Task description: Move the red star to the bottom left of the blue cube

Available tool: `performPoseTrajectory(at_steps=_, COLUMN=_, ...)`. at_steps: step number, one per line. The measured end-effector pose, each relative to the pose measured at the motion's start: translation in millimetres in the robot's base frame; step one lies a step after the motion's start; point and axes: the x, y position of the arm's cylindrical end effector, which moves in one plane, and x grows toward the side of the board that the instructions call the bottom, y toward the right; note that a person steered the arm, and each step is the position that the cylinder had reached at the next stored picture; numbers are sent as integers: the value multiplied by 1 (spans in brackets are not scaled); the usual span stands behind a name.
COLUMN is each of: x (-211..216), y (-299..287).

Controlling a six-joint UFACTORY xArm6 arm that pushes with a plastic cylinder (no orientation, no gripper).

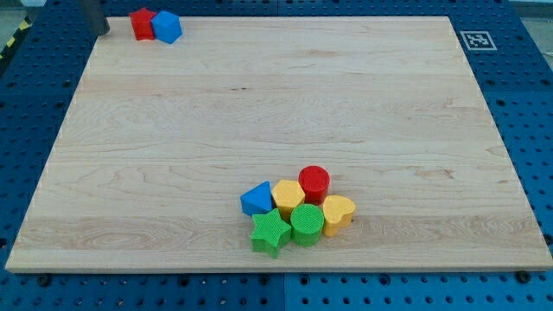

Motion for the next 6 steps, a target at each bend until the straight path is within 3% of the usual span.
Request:
performPoseTrajectory(at_steps=1, x=-24, y=3)
performPoseTrajectory(at_steps=4, x=-23, y=66)
performPoseTrajectory(at_steps=6, x=8, y=68)
